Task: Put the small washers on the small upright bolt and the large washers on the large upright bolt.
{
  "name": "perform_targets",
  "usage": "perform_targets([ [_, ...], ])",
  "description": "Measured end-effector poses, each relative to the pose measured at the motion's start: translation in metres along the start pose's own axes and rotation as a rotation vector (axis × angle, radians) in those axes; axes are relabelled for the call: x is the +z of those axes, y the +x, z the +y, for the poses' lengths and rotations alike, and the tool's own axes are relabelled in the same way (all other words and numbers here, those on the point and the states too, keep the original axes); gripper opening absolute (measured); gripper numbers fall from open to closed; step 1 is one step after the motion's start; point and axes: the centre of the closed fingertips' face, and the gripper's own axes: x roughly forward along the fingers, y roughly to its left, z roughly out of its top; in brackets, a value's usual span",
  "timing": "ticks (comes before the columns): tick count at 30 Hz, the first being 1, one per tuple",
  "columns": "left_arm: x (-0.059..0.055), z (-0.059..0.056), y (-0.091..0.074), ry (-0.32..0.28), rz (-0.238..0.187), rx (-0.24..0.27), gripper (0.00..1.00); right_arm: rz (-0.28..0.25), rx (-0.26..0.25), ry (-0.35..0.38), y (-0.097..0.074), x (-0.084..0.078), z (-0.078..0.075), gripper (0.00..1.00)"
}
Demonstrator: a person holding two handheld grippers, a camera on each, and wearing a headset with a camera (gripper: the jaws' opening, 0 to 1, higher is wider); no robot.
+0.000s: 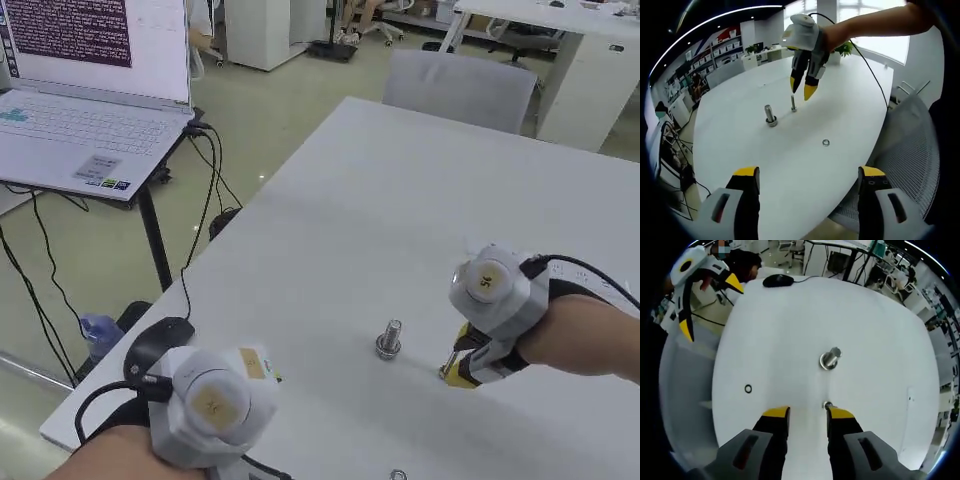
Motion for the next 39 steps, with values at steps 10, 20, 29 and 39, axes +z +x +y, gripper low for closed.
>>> perform_targets([
  [10,0.004,-0.002,-0.002,0.017,-0.009,-0.007,0.80,-0.019,0.026,0.004,0.000,0.002,0.035,0.32],
  [20,0.004,-0.006,0.000,0.022,-0.015,-0.014,0.81,-0.042,0.061,0.002,0.004,0.006,0.070,0.32],
  [29,0.003,-0.005,0.002,0.025,-0.018,-0.016,0.80,-0.054,0.081,-0.060,0.010,0.009,0.101,0.32],
  [39,0.002,-0.007,0.005,0.021,-0.020,-0.013,0.82,-0.057,0.102,-0.075,0.022,0.006,0.116,0.31],
])
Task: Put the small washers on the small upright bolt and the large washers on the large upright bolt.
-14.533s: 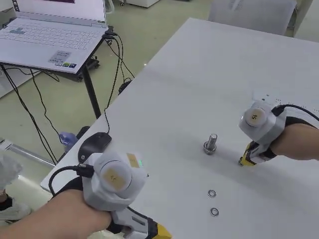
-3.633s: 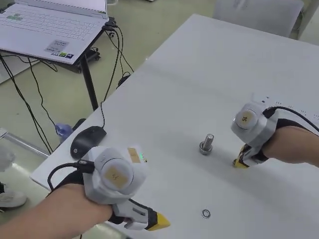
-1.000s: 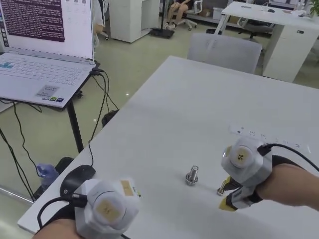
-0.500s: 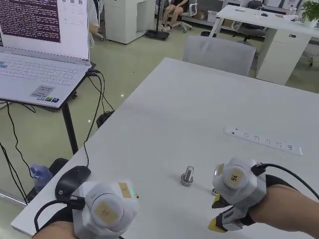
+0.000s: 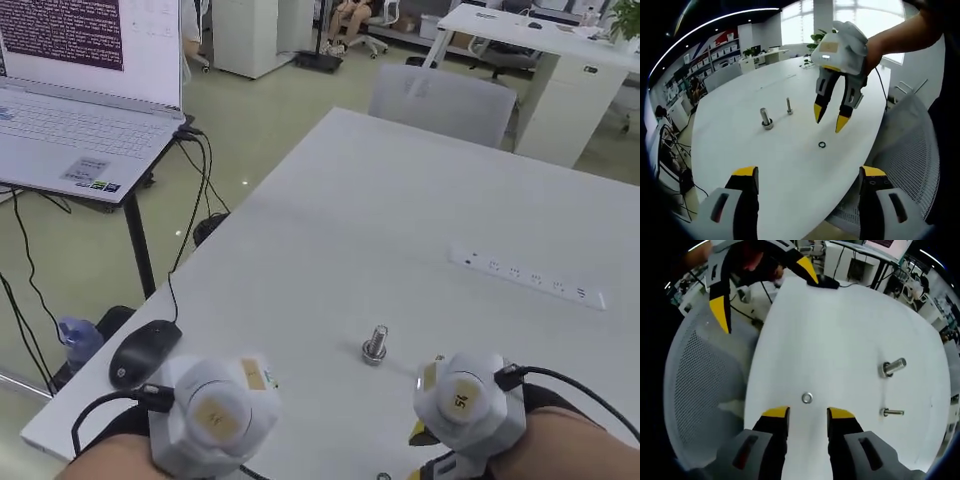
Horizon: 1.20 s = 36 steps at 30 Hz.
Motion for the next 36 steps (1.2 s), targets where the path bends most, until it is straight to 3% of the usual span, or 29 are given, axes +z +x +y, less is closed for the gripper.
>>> perform_targets([
  [16,-0.003,-0.006,0.004,-0.007,0.006,-0.005,0.79,0.027,0.010,-0.080,0.036,0.000,0.004,0.28],
  [23,-0.005,-0.009,0.005,-0.010,0.007,-0.014,0.79,0.052,0.004,-0.100,0.043,-0.003,0.001,0.26],
  [36,-0.001,-0.001,0.003,-0.025,-0.015,0.002,0.78,0.063,0.011,-0.098,0.050,-0.006,0.004,0.23],
])
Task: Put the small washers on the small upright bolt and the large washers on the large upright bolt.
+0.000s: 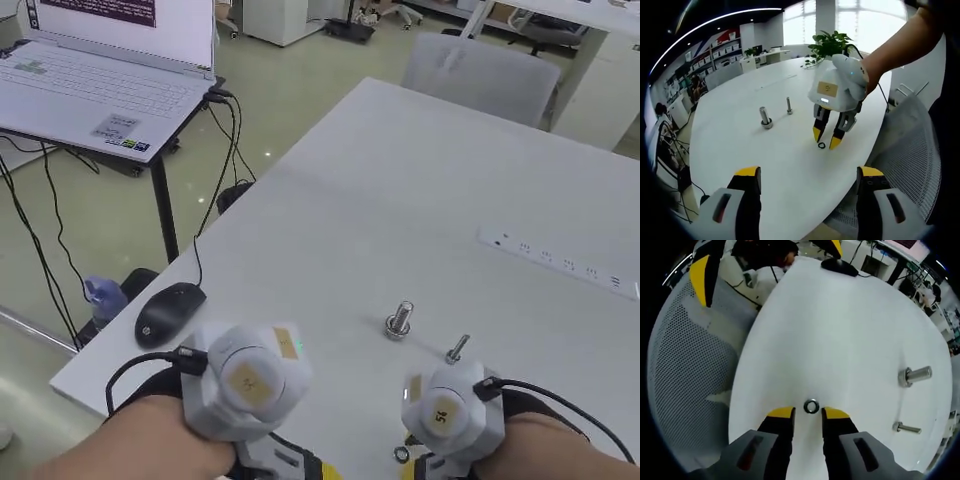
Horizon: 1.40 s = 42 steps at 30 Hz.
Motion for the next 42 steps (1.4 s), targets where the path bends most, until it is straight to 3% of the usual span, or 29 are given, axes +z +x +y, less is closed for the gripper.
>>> perform_targets([
  [27,-0.009,-0.002,-0.004,-0.014,0.015,0.019,0.74,0.027,-0.008,-0.006,0.000,0.001,-0.002,0.14],
  [42,-0.011,-0.004,-0.006,-0.016,0.023,0.024,0.73,0.023,-0.007,0.065,-0.003,-0.004,-0.006,0.13],
])
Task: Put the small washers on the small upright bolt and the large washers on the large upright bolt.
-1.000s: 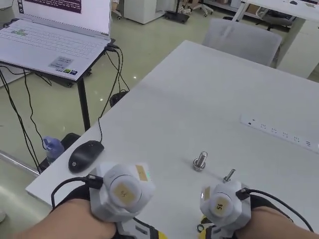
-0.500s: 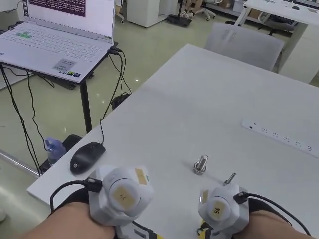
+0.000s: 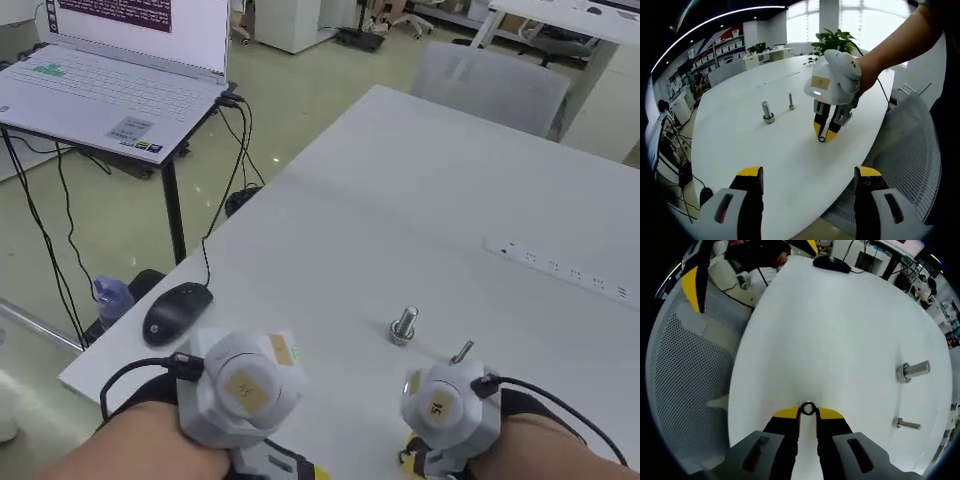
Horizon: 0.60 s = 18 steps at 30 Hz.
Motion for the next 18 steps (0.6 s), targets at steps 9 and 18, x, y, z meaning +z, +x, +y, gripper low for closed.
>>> perform_targets([
  [9,0.001,0.006,0.000,-0.003,0.001,0.005,0.73,-0.004,-0.019,0.080,-0.019,-0.021,-0.021,0.13],
  [18,0.007,0.005,0.003,0.005,-0.003,-0.004,0.73,-0.011,-0.054,0.138,-0.050,-0.041,-0.051,0.13],
])
